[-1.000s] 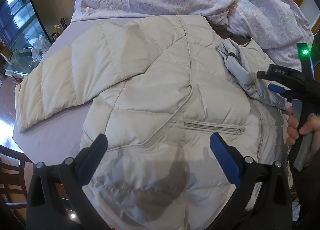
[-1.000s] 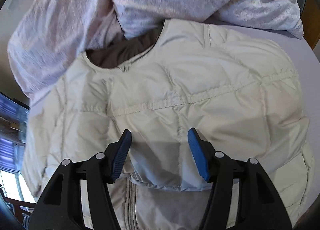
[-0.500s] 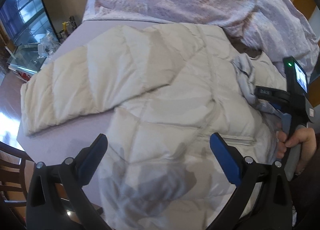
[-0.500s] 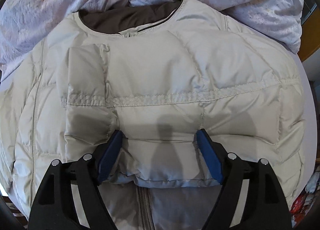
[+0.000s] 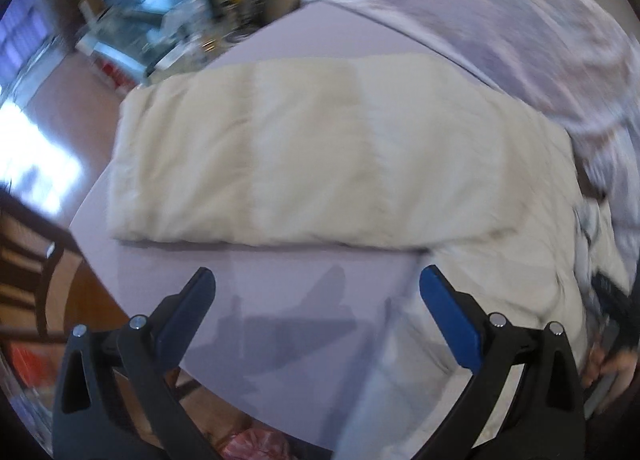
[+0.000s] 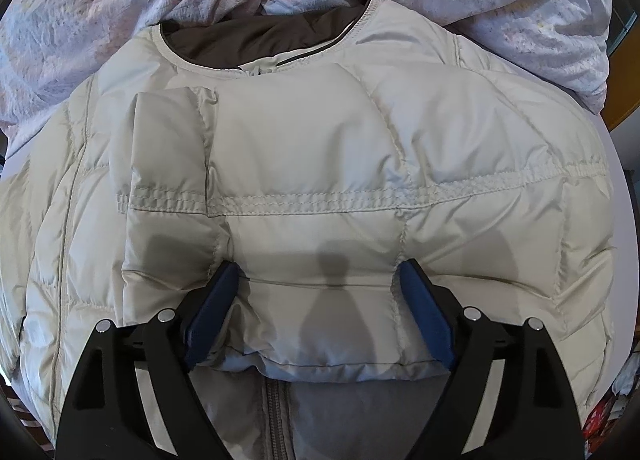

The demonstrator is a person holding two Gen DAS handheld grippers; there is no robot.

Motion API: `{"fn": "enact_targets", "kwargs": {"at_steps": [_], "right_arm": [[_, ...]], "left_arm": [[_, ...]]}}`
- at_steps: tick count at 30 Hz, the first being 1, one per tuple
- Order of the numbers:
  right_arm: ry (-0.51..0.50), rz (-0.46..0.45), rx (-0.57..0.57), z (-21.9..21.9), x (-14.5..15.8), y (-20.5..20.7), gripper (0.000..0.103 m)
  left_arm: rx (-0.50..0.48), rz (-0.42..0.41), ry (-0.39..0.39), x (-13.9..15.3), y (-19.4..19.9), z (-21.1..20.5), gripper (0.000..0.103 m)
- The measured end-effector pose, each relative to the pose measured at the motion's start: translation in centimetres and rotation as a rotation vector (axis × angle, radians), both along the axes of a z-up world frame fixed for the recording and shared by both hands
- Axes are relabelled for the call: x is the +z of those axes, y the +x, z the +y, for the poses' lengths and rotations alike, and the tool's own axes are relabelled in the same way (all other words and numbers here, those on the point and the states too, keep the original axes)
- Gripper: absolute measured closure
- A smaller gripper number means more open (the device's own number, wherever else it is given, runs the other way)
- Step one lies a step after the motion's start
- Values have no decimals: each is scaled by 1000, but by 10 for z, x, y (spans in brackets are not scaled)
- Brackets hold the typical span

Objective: Fold large clothes
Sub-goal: 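Grasp the other sleeve with the left tool and lift it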

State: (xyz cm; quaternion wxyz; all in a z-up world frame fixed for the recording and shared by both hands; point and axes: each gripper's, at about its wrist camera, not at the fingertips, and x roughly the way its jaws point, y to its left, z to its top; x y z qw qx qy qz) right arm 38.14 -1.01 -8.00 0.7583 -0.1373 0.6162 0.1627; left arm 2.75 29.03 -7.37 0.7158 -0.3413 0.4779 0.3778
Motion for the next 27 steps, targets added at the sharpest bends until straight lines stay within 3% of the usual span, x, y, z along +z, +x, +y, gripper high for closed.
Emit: {"fn": "enact_targets", "kwargs": {"at_steps": [8, 11, 15, 27], "right_arm": [[-1, -2, 0, 0, 0, -2, 18], [-1, -4, 1, 0, 1, -1, 18], [8, -7, 3, -1, 2, -2, 18], [18, -11, 8, -3, 3, -2, 17]], "left_arm": [[226, -32, -73, -17, -41, 55, 7], [255, -36, -80, -19, -42, 61, 16], [318, -51, -99, -25, -47, 69, 21], [431, -72, -136, -32, -49, 79, 21]]}}
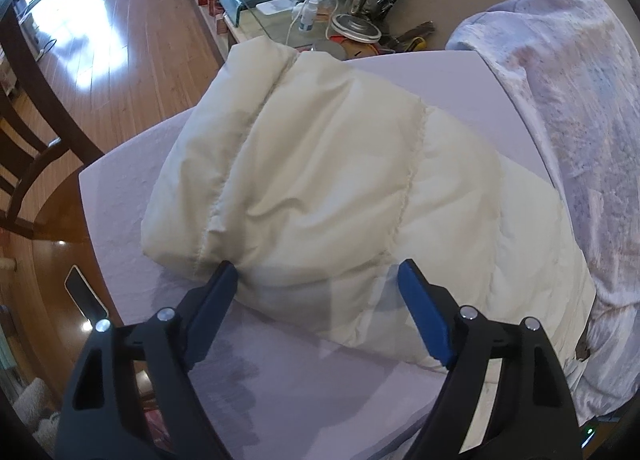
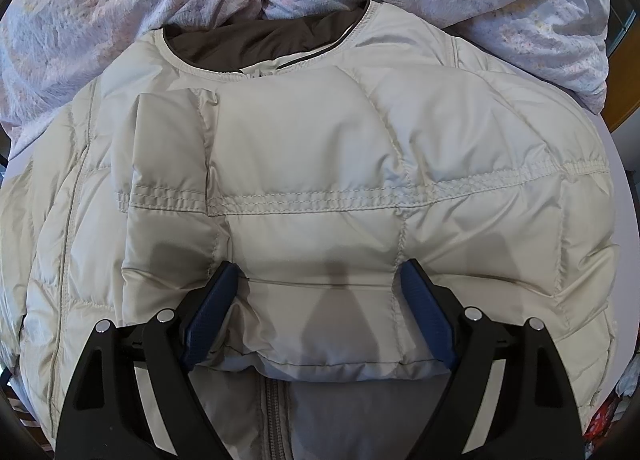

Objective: Fold large clothes
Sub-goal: 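Grasp the other sleeve with the left tool and lift it, then fold the held sleeve across the jacket back and release it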

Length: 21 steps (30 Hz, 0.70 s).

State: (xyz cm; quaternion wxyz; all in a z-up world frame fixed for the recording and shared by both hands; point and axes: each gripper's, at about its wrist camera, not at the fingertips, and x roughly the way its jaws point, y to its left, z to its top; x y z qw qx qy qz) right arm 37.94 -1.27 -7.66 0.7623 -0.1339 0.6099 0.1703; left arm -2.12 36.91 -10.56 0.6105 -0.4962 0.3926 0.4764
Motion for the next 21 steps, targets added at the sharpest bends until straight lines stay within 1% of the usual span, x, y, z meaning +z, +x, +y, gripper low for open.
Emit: {"fn": "enact_targets", "kwargs": {"at_steps": [2, 5, 10, 11, 12, 13, 19, 20, 21], "right_arm": [[3, 0, 2, 0, 0, 0, 17], [6, -4, 0, 0, 1, -1, 17], [10, -7, 0, 0, 1, -2, 17], [10, -7, 0, 0, 1, -1, 17], [11, -6, 1, 0, 2, -1, 17], [12, -5, 1, -1, 1, -1, 17], [16, -6, 4, -1, 1, -1, 17], [17, -6, 6, -1, 1, -1, 17], [16, -6, 4, -1, 1, -1, 17]], "left_arm": [[4, -16, -18, -1, -1, -1, 21], [11, -16, -17, -2, -1, 0, 22], [26, 11, -9, -2, 4, 0, 23], [29, 20, -4, -2, 4, 0, 25], [32, 29, 2, -1, 5, 0, 30], [34, 38, 8, -1, 6, 1, 31], [51, 58, 22, 1, 4, 6, 46], [55, 61, 26, 1, 4, 6, 51], [58, 64, 32, 2, 3, 7, 60]]}}
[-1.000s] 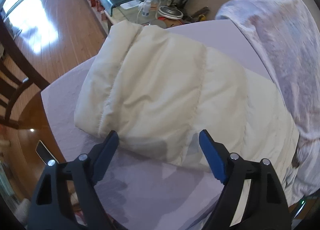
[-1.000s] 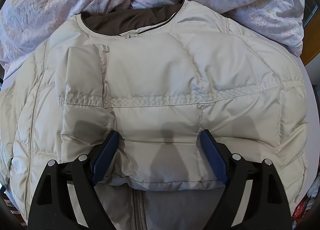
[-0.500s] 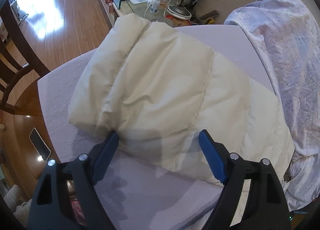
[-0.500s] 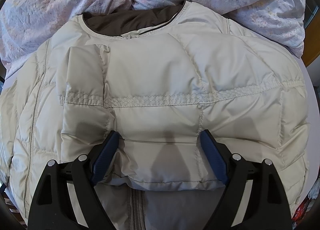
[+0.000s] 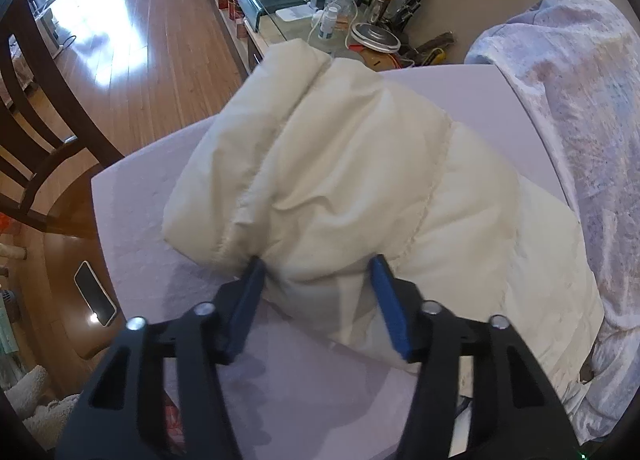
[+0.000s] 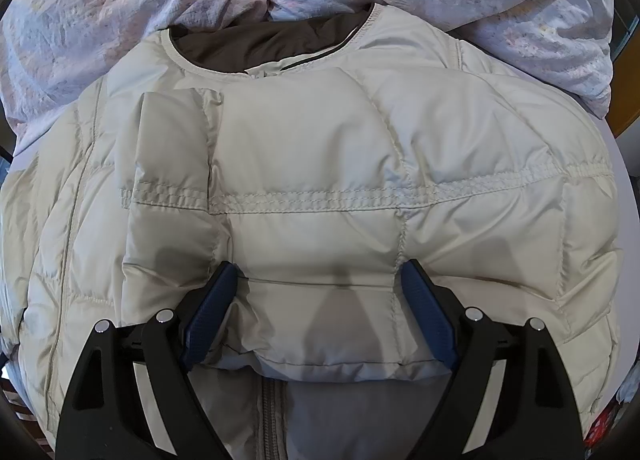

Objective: Fold large clothes
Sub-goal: 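Fold the held sleeve across the jacket back and release it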

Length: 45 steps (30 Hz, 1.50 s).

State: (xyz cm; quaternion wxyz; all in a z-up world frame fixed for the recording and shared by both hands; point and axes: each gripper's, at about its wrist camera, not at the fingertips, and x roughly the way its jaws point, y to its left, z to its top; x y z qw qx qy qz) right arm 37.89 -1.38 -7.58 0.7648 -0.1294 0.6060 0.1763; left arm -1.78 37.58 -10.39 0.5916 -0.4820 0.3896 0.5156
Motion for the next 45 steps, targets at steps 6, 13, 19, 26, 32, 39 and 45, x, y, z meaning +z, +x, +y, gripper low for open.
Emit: {"fn": "enact_targets", "kwargs": {"at_steps": [6, 13, 19, 26, 32, 39, 45], "right_arm": [[1, 0, 0, 0, 0, -1, 17], [7, 5, 16, 0, 0, -2, 17], [9, 7, 17, 0, 0, -2, 17], [13, 7, 15, -1, 0, -2, 17], [25, 18, 18, -3, 2, 0, 17], [58, 38, 33, -13, 7, 4, 17], [96, 52, 37, -26, 18, 6, 17]], "left_arm": [[-2, -31, 29, 2, -2, 4, 101], [-45, -51, 120, 17, 4, 6, 102], [-140, -82, 272, 59, 24, 1, 103], [-277, -194, 387, 114, 65, -17, 103], [-477, -307, 457, 159, 123, -61, 103], [-722, -374, 480, 187, 195, -135, 103], [-866, -431, 441, 185, 234, -192, 103]]}}
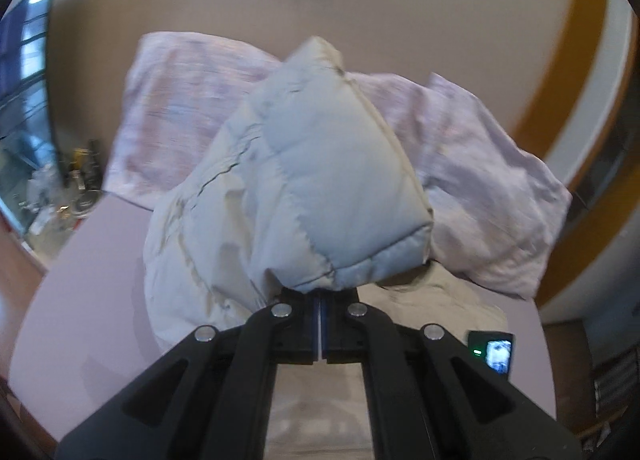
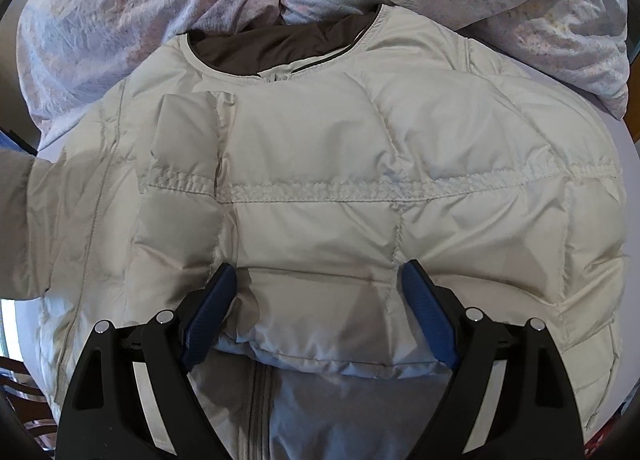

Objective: Fold large clothes
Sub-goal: 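Fold the held sleeve across the jacket back and release it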

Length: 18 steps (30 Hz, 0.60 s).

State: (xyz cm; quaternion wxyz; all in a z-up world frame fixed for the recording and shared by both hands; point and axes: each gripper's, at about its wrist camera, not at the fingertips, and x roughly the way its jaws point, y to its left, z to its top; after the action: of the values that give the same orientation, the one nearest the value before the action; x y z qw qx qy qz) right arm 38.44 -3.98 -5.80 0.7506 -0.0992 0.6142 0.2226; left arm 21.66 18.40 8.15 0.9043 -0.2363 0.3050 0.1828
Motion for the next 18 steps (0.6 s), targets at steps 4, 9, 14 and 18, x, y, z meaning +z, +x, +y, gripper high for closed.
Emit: {"fn": "enact_targets", "kwargs": {"at_steps": [4, 9, 14, 18], "right_arm": [[21, -12, 2, -13, 10, -2, 17], [36, -55, -8, -38, 24, -2, 17], [38, -88, -42, -70, 36, -5, 17], [45, -83, -79, -93, 32, 7, 17]], "left_arm": [[-94, 10, -19, -8, 20, -36, 103], [-195, 81, -45, -40, 48, -86, 103], [-265, 155, -56, -68, 70, -120, 103], [-297, 202, -66, -86, 84, -140, 103]]}}
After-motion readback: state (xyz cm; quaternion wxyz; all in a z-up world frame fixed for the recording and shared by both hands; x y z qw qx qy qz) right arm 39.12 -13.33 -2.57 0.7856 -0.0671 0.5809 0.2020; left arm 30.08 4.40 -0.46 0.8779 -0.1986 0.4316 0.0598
